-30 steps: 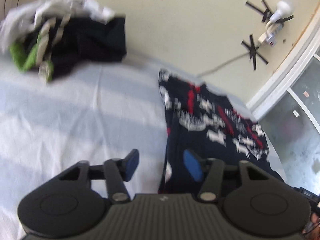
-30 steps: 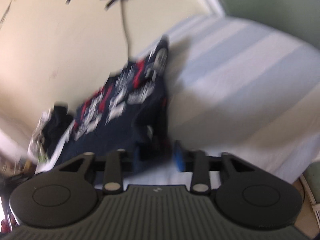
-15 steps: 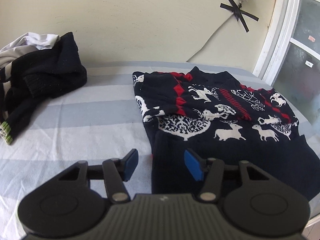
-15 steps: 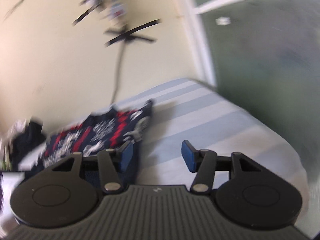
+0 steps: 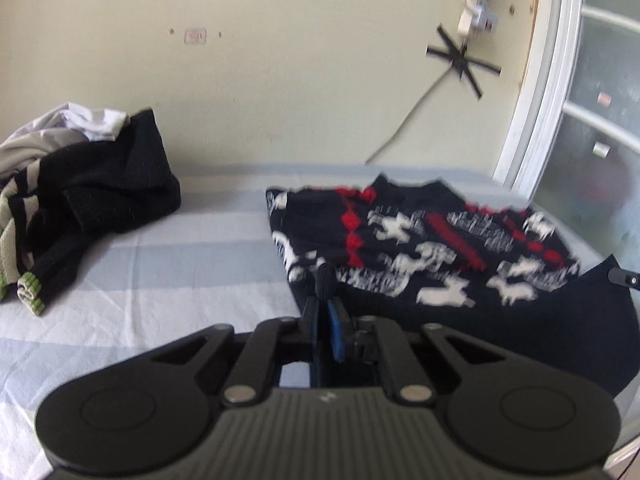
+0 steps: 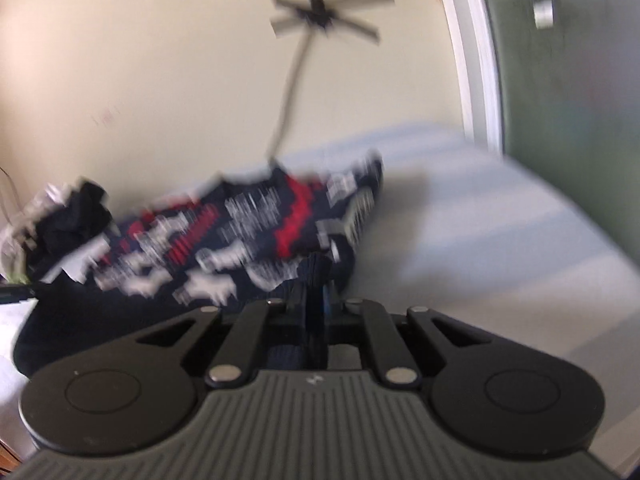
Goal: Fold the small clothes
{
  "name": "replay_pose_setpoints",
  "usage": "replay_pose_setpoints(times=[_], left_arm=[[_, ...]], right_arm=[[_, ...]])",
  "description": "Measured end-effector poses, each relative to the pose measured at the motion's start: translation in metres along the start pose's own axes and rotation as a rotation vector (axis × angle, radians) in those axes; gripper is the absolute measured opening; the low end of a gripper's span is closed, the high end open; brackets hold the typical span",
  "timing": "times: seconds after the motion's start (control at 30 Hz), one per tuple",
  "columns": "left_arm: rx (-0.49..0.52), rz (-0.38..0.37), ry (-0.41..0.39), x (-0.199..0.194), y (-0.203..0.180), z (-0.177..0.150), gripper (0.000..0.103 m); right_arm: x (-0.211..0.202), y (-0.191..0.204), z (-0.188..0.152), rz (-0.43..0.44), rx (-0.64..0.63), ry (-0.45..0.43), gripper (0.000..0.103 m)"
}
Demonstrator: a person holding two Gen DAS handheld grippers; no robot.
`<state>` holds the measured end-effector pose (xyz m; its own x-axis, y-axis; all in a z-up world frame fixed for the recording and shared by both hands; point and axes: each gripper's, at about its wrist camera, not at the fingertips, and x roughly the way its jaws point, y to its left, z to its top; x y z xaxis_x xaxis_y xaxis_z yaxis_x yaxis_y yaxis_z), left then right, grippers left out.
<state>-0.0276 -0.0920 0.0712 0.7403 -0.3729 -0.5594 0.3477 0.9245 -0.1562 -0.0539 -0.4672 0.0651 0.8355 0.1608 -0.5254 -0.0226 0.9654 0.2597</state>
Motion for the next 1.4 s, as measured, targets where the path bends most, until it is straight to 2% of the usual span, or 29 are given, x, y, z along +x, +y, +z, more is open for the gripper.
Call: replay_pose_setpoints(times=[0.07, 0.13, 0.2, 0.27, 0.33, 0.37, 0.4, 0.43, 0.5, 0.57, 0.63, 0.7, 0.8, 0.83, 0.87, 1.03, 1.07, 1.1, 1.13, 1.17, 1.23, 1.33, 1.4], left_arm=[[-0.016, 0.015, -0.042, -0.003, 0.002, 0.007, 0.006], [-0.025, 0.044, -0.031, 0.009, 0.005, 0.011, 0.006], [-0.041, 0.054, 0.039, 0.034, 0.009, 0.007, 0.01], [-0.041, 0.089, 0.127, 0.054, 0.009, -0.002, 0.011], [-0.045, 0.094, 0.104, 0.046, 0.013, -0.008, 0.015], [-0.055, 0.093, 0.09, 0.04, 0.016, -0.006, 0.021], [-0.08, 0.097, 0.065, 0.031, 0.021, -0.003, 0.023], [-0.107, 0.096, 0.036, 0.023, 0.024, 0.001, 0.023], [-0.156, 0.044, -0.012, 0.012, 0.027, 0.011, 0.023], [-0.177, -0.038, -0.029, 0.012, 0.021, 0.016, 0.023], [-0.165, -0.101, -0.017, 0.02, 0.01, 0.013, 0.024], [-0.136, -0.114, 0.029, 0.036, -0.007, 0.002, 0.024], [-0.105, -0.103, 0.105, 0.06, -0.021, -0.018, 0.025], [-0.085, -0.091, 0.06, 0.059, -0.024, -0.024, 0.027], [-0.058, -0.087, 0.049, 0.059, -0.027, -0.026, 0.029], [0.009, -0.045, 0.02, 0.057, -0.037, -0.031, 0.029], [0.012, -0.045, 0.02, 0.057, -0.037, -0.031, 0.029], [0.012, -0.045, 0.018, 0.056, -0.037, -0.031, 0.029], [0.009, -0.047, 0.017, 0.056, -0.036, -0.031, 0.029], [0.0, -0.054, 0.016, 0.055, -0.035, -0.031, 0.029], [-0.026, -0.072, 0.014, 0.055, -0.03, -0.031, 0.029], [-0.087, -0.096, 0.002, 0.052, -0.019, -0.03, 0.031], [-0.137, -0.091, -0.012, 0.045, -0.01, -0.031, 0.04]], right_arm=[[-0.014, 0.002, 0.008, 0.014, -0.033, -0.07, 0.01], [-0.009, 0.002, 0.013, -0.002, -0.037, -0.098, 0.01], [0.01, -0.001, 0.013, -0.023, -0.017, -0.063, 0.011], [0.036, -0.006, 0.008, -0.057, 0.0, 0.023, 0.017], [0.047, -0.013, 0.004, -0.11, 0.021, 0.084, 0.021], [0.042, -0.017, 0.008, -0.091, 0.039, 0.067, 0.021], [0.034, -0.02, 0.015, -0.077, 0.052, 0.033, 0.022], [0.025, -0.021, 0.026, -0.067, 0.057, -0.005, 0.027], [0.018, -0.021, 0.051, -0.042, 0.052, -0.062, 0.034], [0.028, -0.013, 0.081, 0.017, 0.035, -0.066, 0.044], [0.06, -0.002, 0.108, 0.077, 0.027, -0.004, 0.052], [0.108, 0.009, 0.127, 0.144, 0.026, 0.078, 0.059], [0.188, 0.019, 0.141, 0.144, 0.078, 0.216, 0.06], [0.212, 0.021, 0.142, 0.144, 0.101, 0.261, 0.061], [0.234, 0.024, 0.143, 0.141, 0.107, 0.295, 0.062], [0.303, 0.049, 0.127, 0.072, -0.03, 0.414, 0.066], [0.308, 0.054, 0.123, 0.069, -0.058, 0.407, 0.066], [0.309, 0.06, 0.121, 0.068, -0.098, 0.392, 0.065], [0.308, 0.067, 0.119, 0.069, -0.135, 0.398, 0.054], [0.305, 0.073, 0.116, 0.061, -0.171, 0.391, 0.027], [0.293, 0.082, 0.115, 0.045, -0.206, 0.379, 0.012], [0.256, 0.087, 0.12, 0.1, -0.188, 0.328, 0.012], [0.221, 0.095, 0.124, 0.139, -0.206, 0.28, 0.012]])
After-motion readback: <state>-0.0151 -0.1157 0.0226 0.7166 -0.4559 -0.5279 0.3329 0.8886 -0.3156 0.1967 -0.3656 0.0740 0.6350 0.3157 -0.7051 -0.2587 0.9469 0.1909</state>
